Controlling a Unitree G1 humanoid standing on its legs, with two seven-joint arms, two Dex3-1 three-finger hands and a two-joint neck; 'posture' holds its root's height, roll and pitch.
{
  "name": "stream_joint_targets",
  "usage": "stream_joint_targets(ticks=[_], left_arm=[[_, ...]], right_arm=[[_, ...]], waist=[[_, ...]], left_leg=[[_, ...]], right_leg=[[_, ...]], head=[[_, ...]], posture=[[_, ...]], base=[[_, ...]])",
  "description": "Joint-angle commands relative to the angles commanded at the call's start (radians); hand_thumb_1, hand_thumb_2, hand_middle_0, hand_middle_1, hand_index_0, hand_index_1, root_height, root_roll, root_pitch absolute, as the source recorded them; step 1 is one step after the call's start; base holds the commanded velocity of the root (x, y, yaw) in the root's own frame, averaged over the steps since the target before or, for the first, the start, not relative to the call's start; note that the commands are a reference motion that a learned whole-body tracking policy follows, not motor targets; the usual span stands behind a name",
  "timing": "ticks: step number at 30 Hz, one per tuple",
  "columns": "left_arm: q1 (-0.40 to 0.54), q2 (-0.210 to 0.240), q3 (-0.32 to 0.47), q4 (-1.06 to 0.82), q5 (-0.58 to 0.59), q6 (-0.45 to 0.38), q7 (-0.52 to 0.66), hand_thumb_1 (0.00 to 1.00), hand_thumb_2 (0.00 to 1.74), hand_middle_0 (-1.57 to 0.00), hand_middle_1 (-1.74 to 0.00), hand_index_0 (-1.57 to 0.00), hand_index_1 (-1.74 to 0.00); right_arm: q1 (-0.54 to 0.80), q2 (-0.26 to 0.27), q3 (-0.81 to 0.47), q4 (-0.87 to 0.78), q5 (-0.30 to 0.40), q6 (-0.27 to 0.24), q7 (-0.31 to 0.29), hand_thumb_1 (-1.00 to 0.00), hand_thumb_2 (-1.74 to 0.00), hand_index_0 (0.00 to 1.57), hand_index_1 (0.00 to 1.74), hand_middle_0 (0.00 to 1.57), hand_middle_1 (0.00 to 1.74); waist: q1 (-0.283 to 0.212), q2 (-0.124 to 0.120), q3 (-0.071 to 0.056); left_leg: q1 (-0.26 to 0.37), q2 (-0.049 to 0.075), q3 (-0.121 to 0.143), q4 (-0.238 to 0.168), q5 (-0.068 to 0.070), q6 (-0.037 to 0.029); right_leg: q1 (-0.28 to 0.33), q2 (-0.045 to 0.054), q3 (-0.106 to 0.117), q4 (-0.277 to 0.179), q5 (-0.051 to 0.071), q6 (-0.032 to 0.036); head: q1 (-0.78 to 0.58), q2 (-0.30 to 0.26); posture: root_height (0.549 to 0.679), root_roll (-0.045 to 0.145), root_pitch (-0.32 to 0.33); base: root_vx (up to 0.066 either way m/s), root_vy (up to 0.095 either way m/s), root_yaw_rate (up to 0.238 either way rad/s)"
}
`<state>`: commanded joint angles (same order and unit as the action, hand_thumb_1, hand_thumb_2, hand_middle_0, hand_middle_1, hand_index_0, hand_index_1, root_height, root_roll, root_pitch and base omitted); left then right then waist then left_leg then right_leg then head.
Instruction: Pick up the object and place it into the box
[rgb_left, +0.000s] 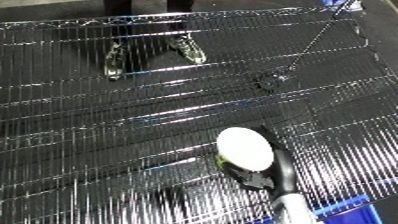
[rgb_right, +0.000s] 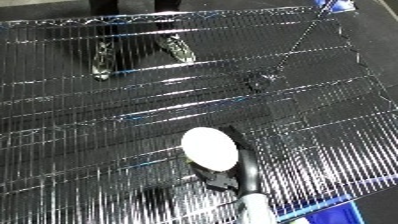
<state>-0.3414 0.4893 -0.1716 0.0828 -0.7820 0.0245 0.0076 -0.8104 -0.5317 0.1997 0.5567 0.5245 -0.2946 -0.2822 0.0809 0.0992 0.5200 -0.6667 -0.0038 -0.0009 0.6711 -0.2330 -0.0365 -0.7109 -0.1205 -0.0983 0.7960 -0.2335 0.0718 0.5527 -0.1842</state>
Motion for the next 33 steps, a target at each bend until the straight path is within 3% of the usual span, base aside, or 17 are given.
stream_joint_targets(ticks=[3, 7, 11, 19, 24, 33], left_arm=[[0.043, -0.008, 0.019, 0.01, 0.0, -0.043, -0.027, 1.0, 1.74, -1.57, -1.74, -1.57, -1.74], [0.072, -0.024, 0.041, 0.017, 0.007, -0.064, -0.045, 1.0, 1.74, -1.57, -1.74, -1.57, -1.74], [0.085, -0.039, 0.056, 0.017, 0.018, -0.073, -0.059, 1.0, 1.74, -1.57, -1.74, -1.57, -1.74], [0.097, -0.053, 0.075, 0.019, 0.021, -0.085, -0.069, 1.0, 1.74, -1.57, -1.74, -1.57, -1.74], [0.119, -0.066, 0.084, 0.018, 0.027, -0.095, -0.076, 1.0, 1.74, -1.57, -1.74, -1.57, -1.74], [0.171, -0.101, 0.09, 0.035, 0.022, -0.119, -0.089, 1.0, 1.74, -1.57, -1.74, -1.57, -1.74]], right_arm=[[0.086, -0.002, -0.037, -0.103, -0.03, -0.008, -0.031, -1.0, -1.74, 1.57, 1.74, 1.57, 1.74], [0.166, 0.007, -0.076, -0.207, -0.049, -0.006, -0.035, -1.0, -1.74, 1.57, 1.74, 1.57, 1.74], [0.228, 0.021, -0.1, -0.277, -0.064, -0.009, -0.044, -1.0, -1.74, 1.57, 1.74, 1.57, 1.74], [0.321, 0.026, -0.155, -0.383, -0.116, -0.015, -0.08, -1.0, -1.74, 1.57, 1.74, 1.57, 1.74], [0.398, 0.019, -0.203, -0.432, -0.136, -0.02, -0.11, -1.0, -1.74, 1.57, 1.74, 1.57, 1.74], [0.572, -0.007, -0.309, -0.458, -0.106, -0.054, -0.121, -1.0, -1.74, 1.57, 1.74, 1.57, 1.74]], waist=[[-0.028, -0.027, 0.0], [-0.057, -0.045, 0.0], [-0.079, -0.056, 0.0], [-0.123, -0.064, -0.001], [-0.155, -0.062, -0.011], [-0.247, -0.02, -0.036]], left_leg=[[0.158, 0.011, 0.003, -0.11, 0.026, -0.0106], [0.254, 0.017, 0.011, -0.157, 0.031, -0.0173], [0.325, 0.023, 0.024, -0.189, 0.031, -0.0218], [0.413, 0.038, 0.057, -0.214, 0.023, -0.0268], [0.449, 0.047, 0.081, -0.225, 0.016, -0.0277], [0.521, 0.062, 0.137, -0.236, -0.003, -0.0312]], right_leg=[[0.144, 0.0112, 0.002, -0.117, 0.022, 0.0058], [0.237, 0.0181, 0.01, -0.183, 0.033, 0.0094], [0.309, 0.0165, 0.017, -0.235, 0.044, 0.0133], [0.4, 0.0048, 0.033, -0.301, 0.061, 0.0195], [0.426, 0.003, 0.052, -0.326, 0.069, 0.0243], [0.457, -0.0084, 0.098, -0.344, 0.067, 0.0296]], head=[[-0.002, -0.035], [0.0, -0.048], [0.019, -0.057], [0.093, -0.059], [0.166, -0.067], [0.326, -0.135]], posture=[[0.645, 0.038, 0.14], [0.653, 0.041, 0.096], [0.659, 0.044, 0.062], [0.665, 0.048, 0.017], [0.667, 0.048, 0.005], [0.667, 0.059, -0.017]], base=[[-0.143, 0.089, -0.262], [-0.052, 0.067, -0.197], [-0.021, 0.049, -0.169], [-0.024, 0.056, -0.179], [-0.025, 0.066, -0.186], [-0.005, 0.113, -0.212]])
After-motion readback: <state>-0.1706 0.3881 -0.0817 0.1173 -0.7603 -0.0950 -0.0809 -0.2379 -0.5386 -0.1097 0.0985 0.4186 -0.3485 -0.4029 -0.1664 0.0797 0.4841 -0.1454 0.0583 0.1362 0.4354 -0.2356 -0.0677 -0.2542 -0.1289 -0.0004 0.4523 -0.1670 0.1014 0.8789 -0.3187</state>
